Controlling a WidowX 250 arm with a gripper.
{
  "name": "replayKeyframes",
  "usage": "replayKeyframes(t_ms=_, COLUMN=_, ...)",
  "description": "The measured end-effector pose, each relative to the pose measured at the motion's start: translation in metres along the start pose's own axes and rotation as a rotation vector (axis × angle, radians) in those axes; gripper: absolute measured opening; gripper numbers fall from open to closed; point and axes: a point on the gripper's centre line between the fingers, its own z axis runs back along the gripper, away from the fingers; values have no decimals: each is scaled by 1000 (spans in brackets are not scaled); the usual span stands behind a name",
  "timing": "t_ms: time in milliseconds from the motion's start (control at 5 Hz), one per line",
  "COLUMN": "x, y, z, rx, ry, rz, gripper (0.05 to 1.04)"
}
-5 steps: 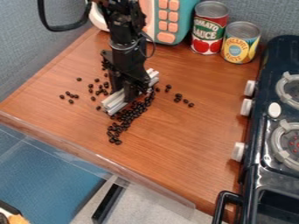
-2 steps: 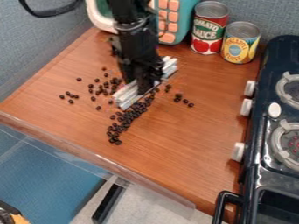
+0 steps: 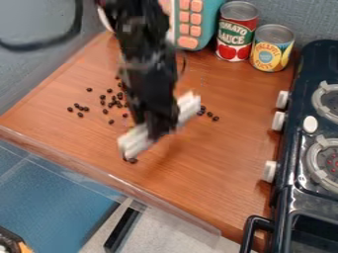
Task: Sweep into pile
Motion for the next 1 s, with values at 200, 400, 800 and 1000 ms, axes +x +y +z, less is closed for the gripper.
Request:
replayKeyframes(t_ms=200, x=-20, y=-8, z=-12, rx=10, ry=-2, rz=-37, gripper=357)
replayKeyframes(t_ms=400, x=-28, y=-8, z=-27, rx=26, ry=-12, rz=-64, gripper=357)
replayKeyframes(t_ms=800, x=-11, y=-2, z=-39, rx=13, ry=-6, rz=-31, gripper=357)
replayKeyframes(t_ms=1000, x=1, y=-2, z=-33, rx=-5, ry=-13, rz=5, gripper=357)
